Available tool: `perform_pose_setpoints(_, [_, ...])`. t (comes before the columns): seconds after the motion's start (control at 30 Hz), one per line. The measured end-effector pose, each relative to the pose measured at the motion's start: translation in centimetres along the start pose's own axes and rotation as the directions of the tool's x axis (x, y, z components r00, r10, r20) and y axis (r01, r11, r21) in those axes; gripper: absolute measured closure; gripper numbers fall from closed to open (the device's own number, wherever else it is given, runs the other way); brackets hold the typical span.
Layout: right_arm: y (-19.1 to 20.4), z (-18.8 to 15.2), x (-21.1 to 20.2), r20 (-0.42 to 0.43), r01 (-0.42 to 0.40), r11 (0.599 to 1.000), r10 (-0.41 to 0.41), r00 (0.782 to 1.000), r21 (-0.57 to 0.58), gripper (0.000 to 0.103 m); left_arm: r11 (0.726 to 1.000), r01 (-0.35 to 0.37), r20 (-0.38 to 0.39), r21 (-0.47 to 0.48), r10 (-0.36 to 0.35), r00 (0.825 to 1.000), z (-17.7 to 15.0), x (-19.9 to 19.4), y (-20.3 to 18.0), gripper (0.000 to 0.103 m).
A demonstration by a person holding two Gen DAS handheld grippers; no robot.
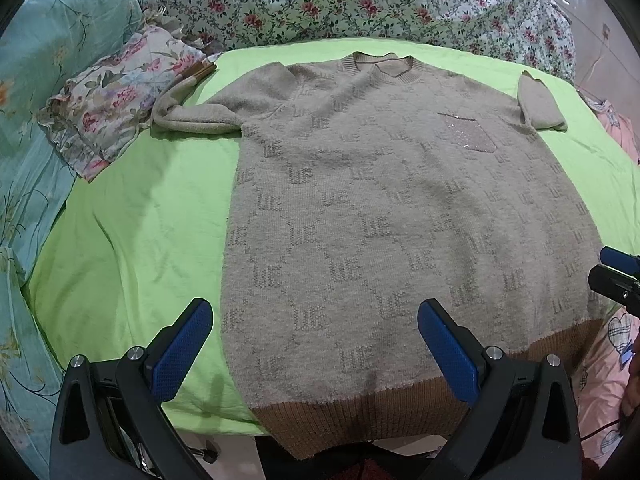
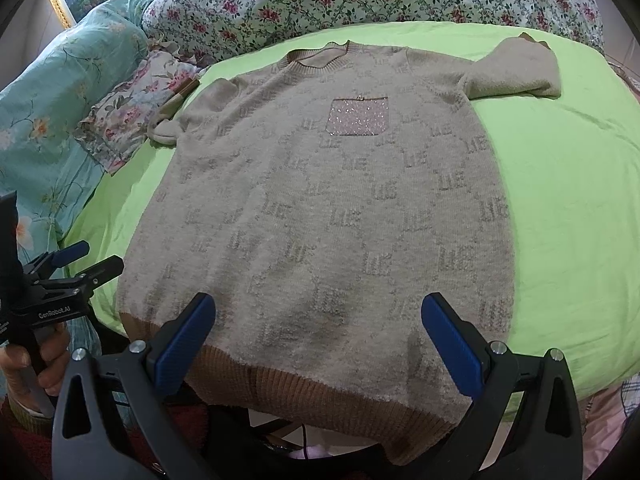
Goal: Fold small clothes
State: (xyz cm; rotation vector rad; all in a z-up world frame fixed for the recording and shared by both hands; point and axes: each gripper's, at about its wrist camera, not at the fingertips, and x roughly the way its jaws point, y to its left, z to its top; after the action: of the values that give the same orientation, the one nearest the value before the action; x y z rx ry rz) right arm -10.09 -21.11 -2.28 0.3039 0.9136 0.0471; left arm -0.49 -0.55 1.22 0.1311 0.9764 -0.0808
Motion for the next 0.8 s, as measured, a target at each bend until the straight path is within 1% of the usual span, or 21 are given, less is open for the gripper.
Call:
perform_pose_setpoints(0.1, [-0.03, 0.1, -0.06, 0.001, -0.004, 1.0, 0.004, 1.0, 0.003, 0.0, 1.0, 0.001, 0.0, -0.001, -0.001, 1.0, -0.01, 0.0, -0.03, 0.0])
perform_pose_setpoints(0.27, [-0.12, 0.37, 0.18, -0.035, 0.013, 1.0, -0.013, 0.999, -0.005, 0.0, 1.0, 0.005, -0.009, -0.001, -0.005, 1.0, 0.13, 0.11, -0.18, 0.0])
perform_pose_setpoints(0.6, [-0.05, 0.59, 0.32, -0.033, 0.021, 1.0, -0.021, 0.999, -0.014, 0.0, 1.0, 0.001, -0.003, 0.004, -0.001, 1.0, 0.32, 0.5, -0.13, 0.0])
perform_pose_setpoints(0.63, [-0.01, 0.57, 0.32, -0.044, 0.03, 0.999, -0.031, 0.999, -0.018, 0.0, 1.0, 0.005, -0.018, 0.002, -0.005, 1.0, 0.39, 0.56, -0.13, 0.0])
perform_pose_setpoints(0.8, [-0.07, 0.75, 0.57, -0.037, 0.02, 1.0, -0.02, 0.999, -0.013, 0.0, 1.0, 0.006, -0.029, 0.005, -0.006, 1.0, 0.57, 0.92, -0.14, 0.0])
